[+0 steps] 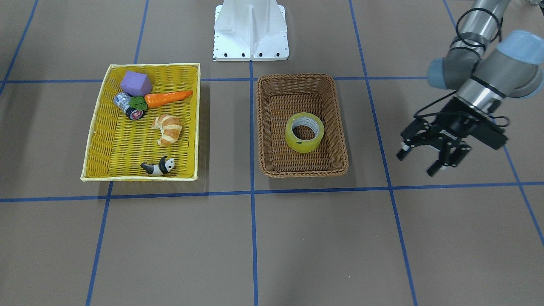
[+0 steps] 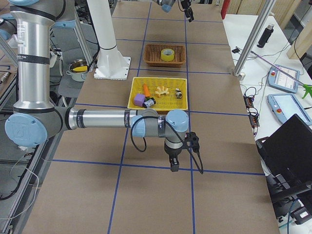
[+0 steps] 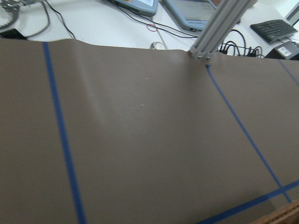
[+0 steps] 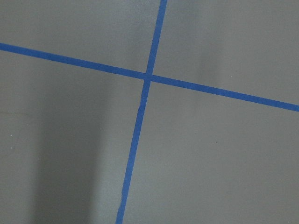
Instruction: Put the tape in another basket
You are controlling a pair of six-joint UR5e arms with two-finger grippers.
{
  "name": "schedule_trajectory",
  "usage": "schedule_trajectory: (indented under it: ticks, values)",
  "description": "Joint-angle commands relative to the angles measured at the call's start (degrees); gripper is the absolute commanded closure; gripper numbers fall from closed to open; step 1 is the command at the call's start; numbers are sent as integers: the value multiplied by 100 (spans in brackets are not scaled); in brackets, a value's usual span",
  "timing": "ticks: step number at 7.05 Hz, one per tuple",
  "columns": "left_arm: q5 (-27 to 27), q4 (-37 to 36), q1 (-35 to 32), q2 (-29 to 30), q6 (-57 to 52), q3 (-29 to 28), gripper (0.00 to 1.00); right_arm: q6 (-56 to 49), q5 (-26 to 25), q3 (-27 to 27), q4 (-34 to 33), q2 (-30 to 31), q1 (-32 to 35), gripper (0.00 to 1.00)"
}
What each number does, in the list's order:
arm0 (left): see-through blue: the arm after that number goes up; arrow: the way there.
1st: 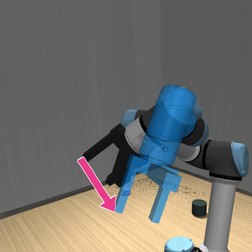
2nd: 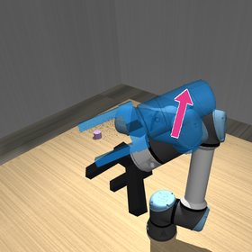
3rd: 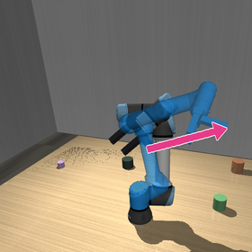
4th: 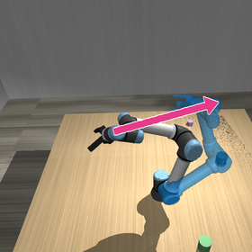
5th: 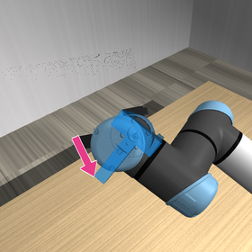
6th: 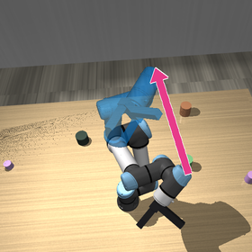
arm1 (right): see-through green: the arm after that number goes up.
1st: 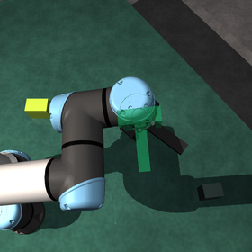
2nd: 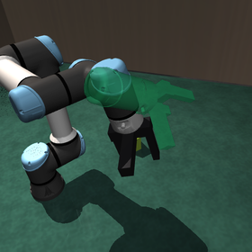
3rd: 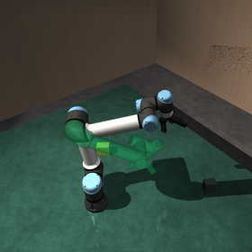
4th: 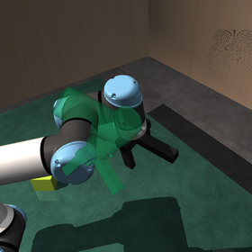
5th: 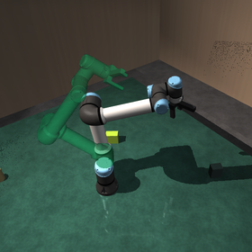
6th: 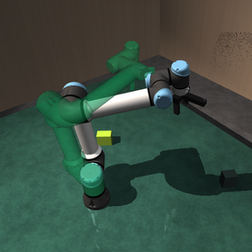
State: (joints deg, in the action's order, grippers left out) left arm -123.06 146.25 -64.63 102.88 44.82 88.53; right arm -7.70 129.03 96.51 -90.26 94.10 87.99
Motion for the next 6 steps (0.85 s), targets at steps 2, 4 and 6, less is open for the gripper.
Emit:
schedule_trajectory:
  ticks: [2, 4, 6]
  values:
    - [-254, -2224, -1180, -348, -3013, -20, 0, 5, -10, 0, 0, 3, -2, 0]
    - [-315, -4132, -1672, -348, -4793, -2, 0, 14, -10, 0, 0, -15, -2, 0]
    - [-874, -5556, -2252, -313, -4859, -2, 0, -29, -10, -18, 0, -6, -2, 0]
